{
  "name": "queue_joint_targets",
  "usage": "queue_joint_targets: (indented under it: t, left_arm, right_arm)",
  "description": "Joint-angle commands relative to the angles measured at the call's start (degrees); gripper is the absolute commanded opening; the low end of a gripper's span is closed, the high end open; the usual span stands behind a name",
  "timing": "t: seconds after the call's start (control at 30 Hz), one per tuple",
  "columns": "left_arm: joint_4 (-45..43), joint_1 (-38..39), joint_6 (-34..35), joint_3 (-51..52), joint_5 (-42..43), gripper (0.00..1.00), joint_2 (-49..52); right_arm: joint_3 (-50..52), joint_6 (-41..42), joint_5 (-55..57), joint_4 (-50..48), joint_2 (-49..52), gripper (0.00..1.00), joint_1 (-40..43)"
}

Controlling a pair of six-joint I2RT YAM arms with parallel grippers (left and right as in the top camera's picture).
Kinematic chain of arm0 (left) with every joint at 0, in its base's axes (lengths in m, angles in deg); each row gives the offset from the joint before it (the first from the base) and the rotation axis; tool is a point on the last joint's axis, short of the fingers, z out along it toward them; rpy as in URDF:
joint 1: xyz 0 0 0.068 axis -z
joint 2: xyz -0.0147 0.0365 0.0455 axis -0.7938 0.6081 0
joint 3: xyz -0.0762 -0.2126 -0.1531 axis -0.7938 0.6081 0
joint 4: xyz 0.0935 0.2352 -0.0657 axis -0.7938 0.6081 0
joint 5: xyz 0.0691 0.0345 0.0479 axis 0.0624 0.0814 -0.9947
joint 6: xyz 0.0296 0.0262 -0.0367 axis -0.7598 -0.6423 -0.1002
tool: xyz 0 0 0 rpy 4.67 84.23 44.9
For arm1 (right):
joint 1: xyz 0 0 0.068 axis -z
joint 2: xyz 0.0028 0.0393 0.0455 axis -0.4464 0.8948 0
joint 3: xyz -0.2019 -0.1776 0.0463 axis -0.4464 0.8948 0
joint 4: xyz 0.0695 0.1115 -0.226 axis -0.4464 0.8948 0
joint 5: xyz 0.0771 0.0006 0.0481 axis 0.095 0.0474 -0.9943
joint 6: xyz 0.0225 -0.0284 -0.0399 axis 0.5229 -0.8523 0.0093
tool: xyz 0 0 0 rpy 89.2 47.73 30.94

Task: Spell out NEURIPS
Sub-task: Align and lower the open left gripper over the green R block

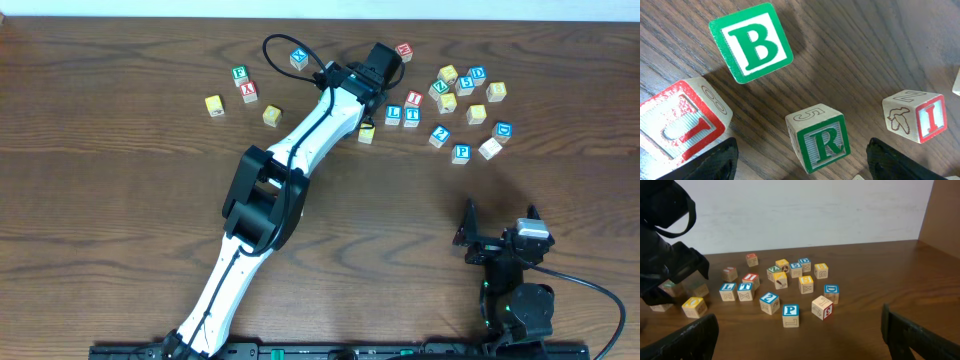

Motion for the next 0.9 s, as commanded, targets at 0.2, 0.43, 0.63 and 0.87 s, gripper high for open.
queue_joint_targets:
  t: [0.2, 0.43, 0.63, 0.87]
  left_arm:
    - [0.2, -0.42, 0.55, -1.49, -2.14, 0.74, 1.29]
    - [2.54, -0.63, -1.92, -1.49, -3.96, 0.73, 1.29]
    - [2.49, -0.96, -3.45, -1.49, -3.96, 0.73, 1.29]
    - [1.49, -0.96, -3.52, -1.49, -3.91, 0.73, 1.29]
  right_arm:
    - [0.09, -0.48, 0.09, 0.24, -0.13, 0.99, -0.07]
    - [0.09, -0.48, 0.09, 0.24, -0.13, 0.99, -0.07]
    - [0.09, -0.48, 0.09, 0.24, -0.13, 0.99, -0.07]
    - [0.09, -0.48, 0.09, 0.24, -0.13, 0.99, -0.07]
